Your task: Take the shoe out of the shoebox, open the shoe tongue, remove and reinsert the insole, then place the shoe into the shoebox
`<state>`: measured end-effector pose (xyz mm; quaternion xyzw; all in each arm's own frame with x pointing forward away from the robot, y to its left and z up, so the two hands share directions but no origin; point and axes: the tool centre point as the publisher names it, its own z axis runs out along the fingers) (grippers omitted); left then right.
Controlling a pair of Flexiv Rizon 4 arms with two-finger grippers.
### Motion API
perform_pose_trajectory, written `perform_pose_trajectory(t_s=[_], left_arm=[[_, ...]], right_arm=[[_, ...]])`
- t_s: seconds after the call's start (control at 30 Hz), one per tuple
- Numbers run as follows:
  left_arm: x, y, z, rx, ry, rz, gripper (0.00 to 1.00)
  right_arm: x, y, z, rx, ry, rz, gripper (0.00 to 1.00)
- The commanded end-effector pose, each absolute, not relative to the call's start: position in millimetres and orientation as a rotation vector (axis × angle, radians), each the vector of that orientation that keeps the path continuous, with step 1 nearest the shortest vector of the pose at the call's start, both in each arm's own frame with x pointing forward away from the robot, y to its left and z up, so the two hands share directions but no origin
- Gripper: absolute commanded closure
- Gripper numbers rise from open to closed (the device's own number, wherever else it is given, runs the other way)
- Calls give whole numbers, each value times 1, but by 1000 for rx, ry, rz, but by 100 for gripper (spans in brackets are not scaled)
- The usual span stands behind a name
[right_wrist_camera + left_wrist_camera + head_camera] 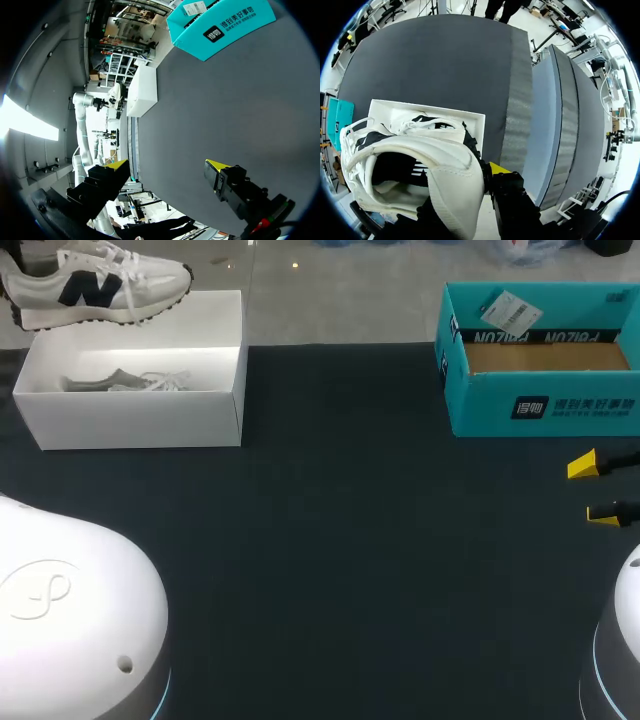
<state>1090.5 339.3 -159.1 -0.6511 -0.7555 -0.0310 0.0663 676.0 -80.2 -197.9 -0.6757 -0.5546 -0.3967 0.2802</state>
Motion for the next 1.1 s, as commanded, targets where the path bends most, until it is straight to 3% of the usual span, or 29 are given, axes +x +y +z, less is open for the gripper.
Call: perform_pose_trajectory(t_s=[0.03,0.67,1.1], left_arm=[[1095,343,-156,-2446,-1690,-1,100],[1151,327,-191,-2265,-2076,-166,100],[1147,330,-190,-2291,-2060,-169,100]], right_arm=[[675,-80,-198,-1815,-1487,-1063,0],[675,-80,-198,-1815,-1487,-1063,0],[675,-80,-198,-1815,-1487,-1063,0]])
